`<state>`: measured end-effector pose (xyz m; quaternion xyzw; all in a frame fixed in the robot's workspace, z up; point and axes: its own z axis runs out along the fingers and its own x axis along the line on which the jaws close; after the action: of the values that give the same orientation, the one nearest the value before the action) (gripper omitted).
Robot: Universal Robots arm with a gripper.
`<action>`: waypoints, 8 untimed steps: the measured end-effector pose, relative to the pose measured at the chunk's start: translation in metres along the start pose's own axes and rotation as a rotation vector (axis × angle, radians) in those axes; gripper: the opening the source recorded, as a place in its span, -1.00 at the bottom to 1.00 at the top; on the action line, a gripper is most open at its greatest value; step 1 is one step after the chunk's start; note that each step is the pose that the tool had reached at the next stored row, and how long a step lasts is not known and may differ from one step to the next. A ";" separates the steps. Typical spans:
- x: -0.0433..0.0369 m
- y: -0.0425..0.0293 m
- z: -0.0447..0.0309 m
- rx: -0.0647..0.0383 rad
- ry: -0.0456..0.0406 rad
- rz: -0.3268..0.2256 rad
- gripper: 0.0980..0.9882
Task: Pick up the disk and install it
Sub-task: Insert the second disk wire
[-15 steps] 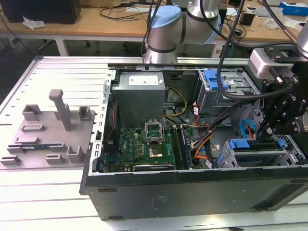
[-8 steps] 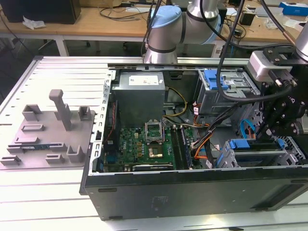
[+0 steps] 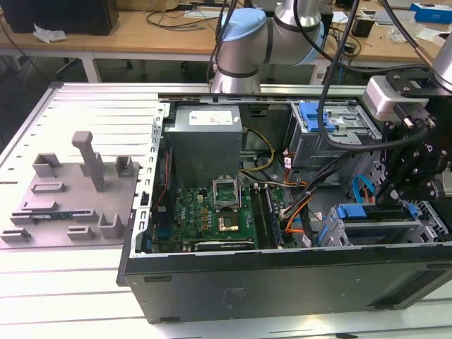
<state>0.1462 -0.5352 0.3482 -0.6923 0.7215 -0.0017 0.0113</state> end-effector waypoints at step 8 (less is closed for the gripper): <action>0.0001 -0.0002 0.0026 0.000 0.0000 0.000 -0.86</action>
<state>0.1464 -0.5352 0.3456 -0.6924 0.7215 -0.0018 0.0113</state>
